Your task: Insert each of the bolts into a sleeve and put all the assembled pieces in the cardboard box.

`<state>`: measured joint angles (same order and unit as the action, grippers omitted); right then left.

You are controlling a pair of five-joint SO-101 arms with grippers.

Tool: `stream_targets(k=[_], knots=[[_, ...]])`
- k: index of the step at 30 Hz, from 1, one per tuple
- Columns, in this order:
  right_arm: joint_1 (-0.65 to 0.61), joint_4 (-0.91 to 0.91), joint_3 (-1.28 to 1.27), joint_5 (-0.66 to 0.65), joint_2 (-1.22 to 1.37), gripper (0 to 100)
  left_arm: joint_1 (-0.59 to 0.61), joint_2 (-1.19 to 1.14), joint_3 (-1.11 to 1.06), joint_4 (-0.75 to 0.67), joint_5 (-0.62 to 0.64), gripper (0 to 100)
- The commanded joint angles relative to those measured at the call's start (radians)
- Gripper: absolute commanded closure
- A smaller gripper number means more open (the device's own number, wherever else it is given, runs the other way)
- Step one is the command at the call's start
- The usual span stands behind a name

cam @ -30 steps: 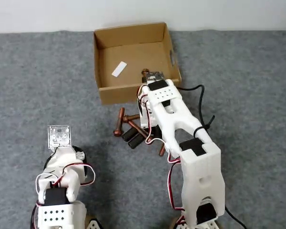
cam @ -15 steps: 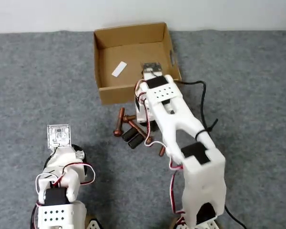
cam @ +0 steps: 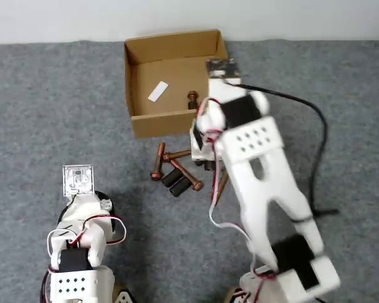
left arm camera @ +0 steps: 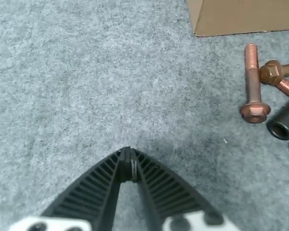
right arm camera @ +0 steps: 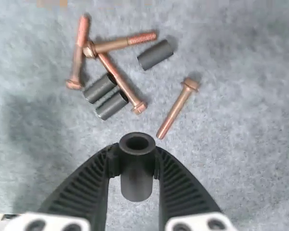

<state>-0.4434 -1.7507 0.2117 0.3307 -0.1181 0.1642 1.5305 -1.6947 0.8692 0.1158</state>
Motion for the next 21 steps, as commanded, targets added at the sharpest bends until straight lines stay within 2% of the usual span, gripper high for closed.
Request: stream_targets(k=[1,4,9,14,17,21], knots=[[0.041,-0.044,-0.054,0.012,-0.225,99.1,0.003,0.008,0.025,-0.025,-0.005,100],[0.119,-0.044,-0.190,-0.008,-0.377,99.1,-0.025,0.006,0.094,0.029,-0.005,100],[0.300,-0.016,-0.440,-0.084,-0.648,99.1,-0.175,-0.002,0.282,0.175,-0.003,100],[0.446,0.125,-0.694,-0.110,-0.911,99.1,-0.324,-0.015,0.446,0.186,-0.003,100],[0.509,0.199,-0.836,-0.109,-1.052,99.1,-0.399,-0.109,0.512,0.204,0.017,100],[0.573,0.265,-0.980,-0.110,-1.224,99.1,-0.448,-0.356,0.673,0.213,0.077,100]])
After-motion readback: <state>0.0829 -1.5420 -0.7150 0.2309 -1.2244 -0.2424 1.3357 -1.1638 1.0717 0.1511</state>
